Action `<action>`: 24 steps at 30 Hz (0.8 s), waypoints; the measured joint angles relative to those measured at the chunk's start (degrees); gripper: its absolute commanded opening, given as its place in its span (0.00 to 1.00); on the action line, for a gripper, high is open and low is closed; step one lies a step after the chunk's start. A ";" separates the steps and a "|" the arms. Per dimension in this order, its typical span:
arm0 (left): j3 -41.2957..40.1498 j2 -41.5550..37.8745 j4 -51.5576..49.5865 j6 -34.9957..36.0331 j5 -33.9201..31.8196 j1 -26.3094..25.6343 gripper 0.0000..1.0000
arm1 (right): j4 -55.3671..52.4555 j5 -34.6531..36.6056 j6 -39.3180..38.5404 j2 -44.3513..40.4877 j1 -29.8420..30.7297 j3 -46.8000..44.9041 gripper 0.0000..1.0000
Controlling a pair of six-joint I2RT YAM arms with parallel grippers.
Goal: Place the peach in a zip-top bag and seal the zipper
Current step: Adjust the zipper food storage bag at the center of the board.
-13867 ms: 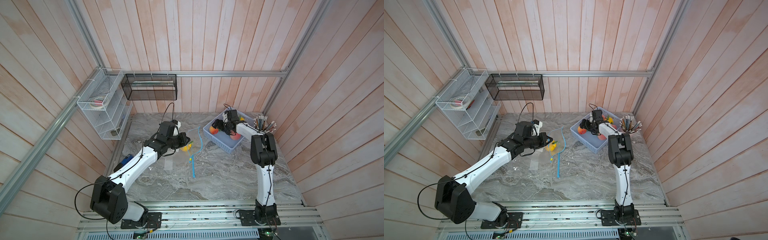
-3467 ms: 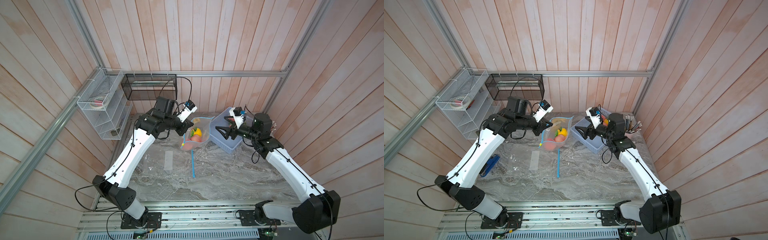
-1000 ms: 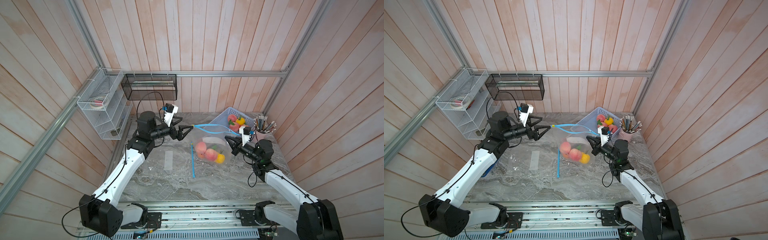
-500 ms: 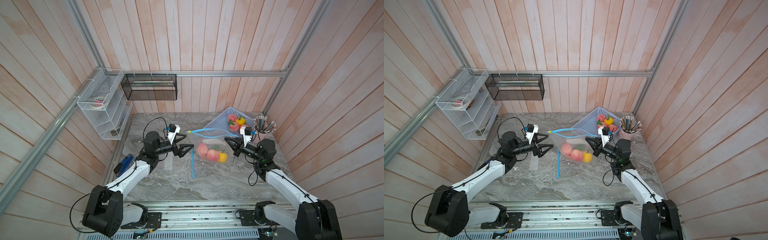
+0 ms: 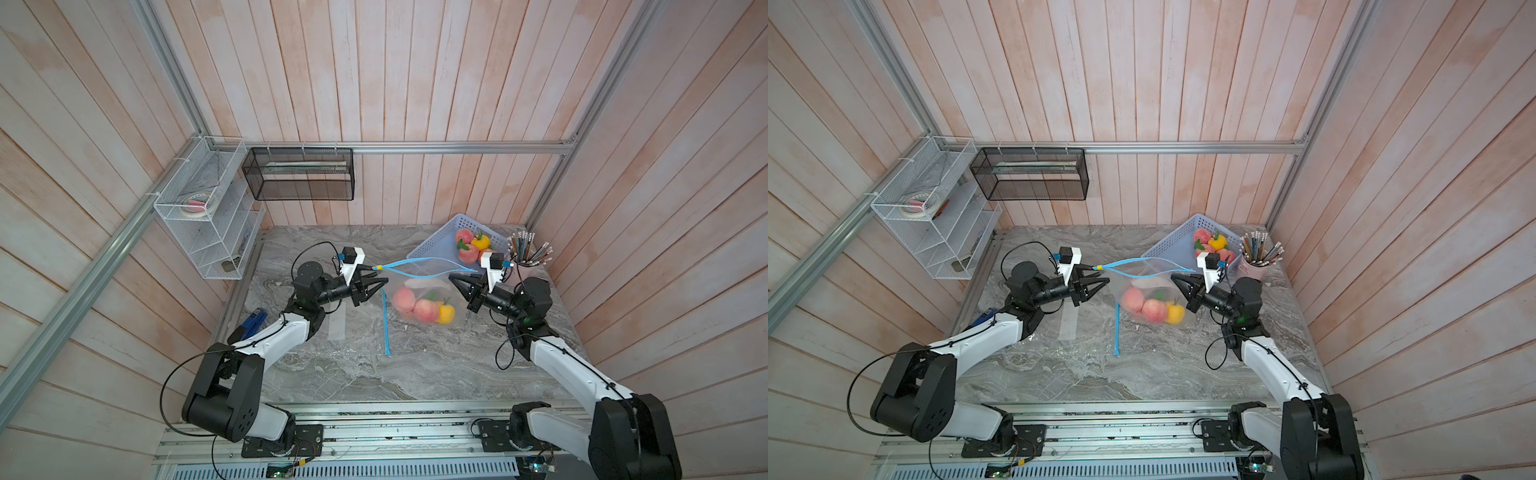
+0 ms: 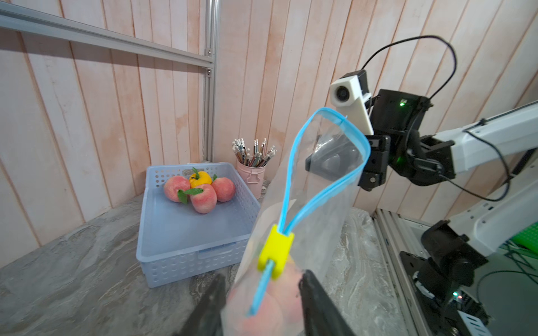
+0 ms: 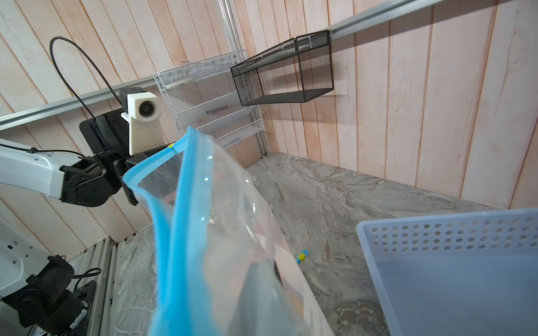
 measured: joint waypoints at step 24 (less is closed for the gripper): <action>9.20 -2.86 -17.35 12.55 2.08 0.00 0.00 | -14.88 10.67 -5.31 -3.74 -0.81 6.23 0.48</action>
